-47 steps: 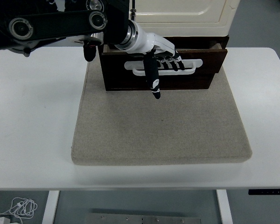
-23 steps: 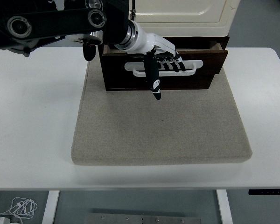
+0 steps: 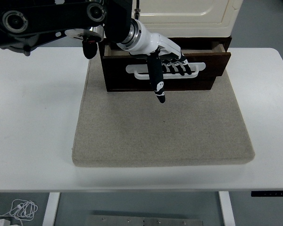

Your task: Open the drawer under the combination cabinet

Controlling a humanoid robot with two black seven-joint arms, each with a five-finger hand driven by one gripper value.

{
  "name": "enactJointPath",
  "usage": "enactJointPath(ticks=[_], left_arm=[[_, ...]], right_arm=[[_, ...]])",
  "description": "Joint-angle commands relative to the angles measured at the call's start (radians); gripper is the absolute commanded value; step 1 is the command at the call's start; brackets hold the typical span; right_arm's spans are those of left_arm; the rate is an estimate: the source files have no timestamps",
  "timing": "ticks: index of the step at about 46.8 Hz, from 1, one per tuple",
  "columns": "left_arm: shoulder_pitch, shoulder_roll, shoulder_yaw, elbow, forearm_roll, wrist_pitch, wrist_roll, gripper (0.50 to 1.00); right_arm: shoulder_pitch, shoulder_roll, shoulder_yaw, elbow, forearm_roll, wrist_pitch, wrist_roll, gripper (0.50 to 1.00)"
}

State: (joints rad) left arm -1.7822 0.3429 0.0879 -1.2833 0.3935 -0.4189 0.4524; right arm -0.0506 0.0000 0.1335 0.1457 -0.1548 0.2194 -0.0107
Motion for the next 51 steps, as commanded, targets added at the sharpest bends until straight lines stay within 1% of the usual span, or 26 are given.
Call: enactJointPath(ticks=[1,12,24,33,51], left_arm=[[-0.008,0.002,-0.002,0.001,-0.015,-0.009,0.0,1.0],[-0.01,0.005,-0.033,0.009,-0.016,0.0,-0.001,1.0],[-0.006,0.007,-0.027,0.029,-0.013,0.011,-0.001,1.0],[0.001,0.007,-0.02,0.032,-0.013,0.031,0.014,1.0],[0.01,0.005,-0.008,0.036,-0.012,0.031,0.019,1.0]], right_arm=[[0.0,0.0,0.0,0.0,0.0,0.0,0.0,0.926],[0.0,0.0,0.0,0.0,0.0,0.0,0.0,0.926],[0.0,0.0,0.0,0.0,0.0,0.0,0.0,0.926],[0.0,0.0,0.0,0.0,0.0,0.0,0.0,0.926],[0.0,0.0,0.0,0.0,0.0,0.0,0.0,0.926]])
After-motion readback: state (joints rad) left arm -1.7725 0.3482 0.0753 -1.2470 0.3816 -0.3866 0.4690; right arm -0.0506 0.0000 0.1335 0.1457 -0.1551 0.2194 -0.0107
